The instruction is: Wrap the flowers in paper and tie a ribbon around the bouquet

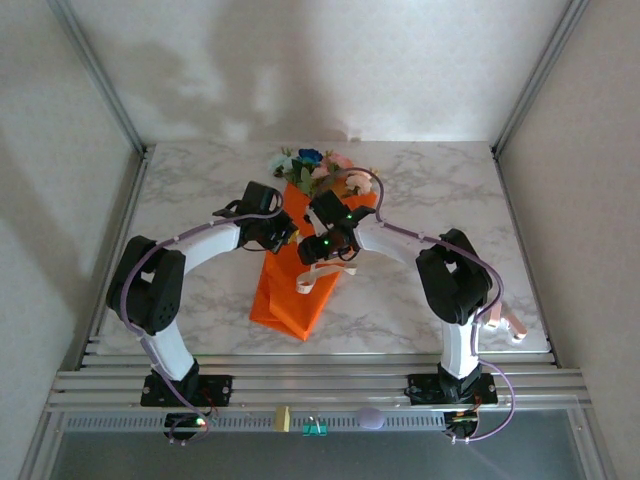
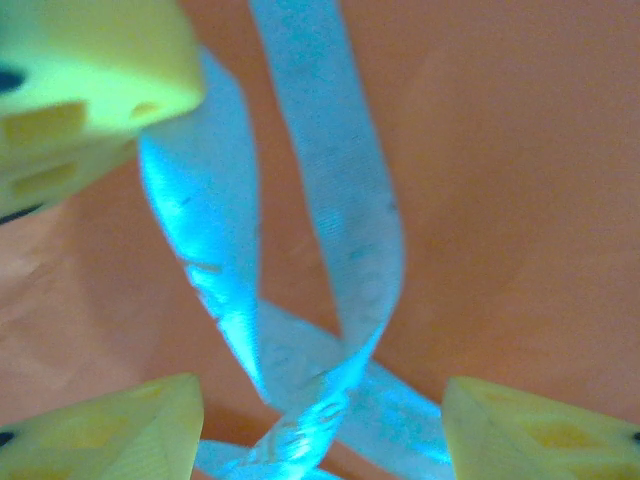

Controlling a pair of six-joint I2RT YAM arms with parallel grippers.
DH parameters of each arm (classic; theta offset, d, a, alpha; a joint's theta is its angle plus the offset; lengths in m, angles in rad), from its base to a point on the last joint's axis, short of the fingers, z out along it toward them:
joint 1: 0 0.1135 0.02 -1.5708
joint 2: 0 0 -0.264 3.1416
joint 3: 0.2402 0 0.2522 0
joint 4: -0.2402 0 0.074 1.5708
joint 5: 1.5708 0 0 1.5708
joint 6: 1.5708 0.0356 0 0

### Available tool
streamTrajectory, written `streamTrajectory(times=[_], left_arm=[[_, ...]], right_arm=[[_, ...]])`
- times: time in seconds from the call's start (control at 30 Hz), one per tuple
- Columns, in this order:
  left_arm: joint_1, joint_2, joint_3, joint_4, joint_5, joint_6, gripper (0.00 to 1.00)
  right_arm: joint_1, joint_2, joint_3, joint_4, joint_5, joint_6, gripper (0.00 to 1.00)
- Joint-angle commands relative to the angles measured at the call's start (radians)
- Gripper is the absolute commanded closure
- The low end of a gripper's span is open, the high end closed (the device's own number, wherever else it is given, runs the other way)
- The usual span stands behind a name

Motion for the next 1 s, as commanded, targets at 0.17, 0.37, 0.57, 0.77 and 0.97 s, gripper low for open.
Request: streamTrajectory(times=[0.17, 0.37, 0.57, 0.77, 0.97], left_arm=[[0.010, 0.031, 0.031, -0.018, 0.028, 0.017, 1.00], [0.014, 0.037, 0.038, -0.013, 0.033, 0.018, 1.00], [0.017, 0.041, 0.045, -0.017, 0.036, 0.020, 1.00], [0.023, 0.040, 0.051, -0.021, 0.038, 0.023, 1.00], [0.026, -0.025, 0.050, -0.092, -0.028, 0.046, 0.66]], right_arm=[[0.071, 0.065, 0.060, 0.025, 0.095, -0.056, 0.38], [0.077, 0.099, 0.078, 0.010, 0.170, -0.042, 0.42], [0.079, 0.130, 0.126, -0.005, 0.187, -0.053, 0.63], [0.080, 0.120, 0.120, -0.006, 0.146, -0.068, 0.94], [0.066, 0.081, 0.081, -0.018, -0.047, -0.071, 1.00]])
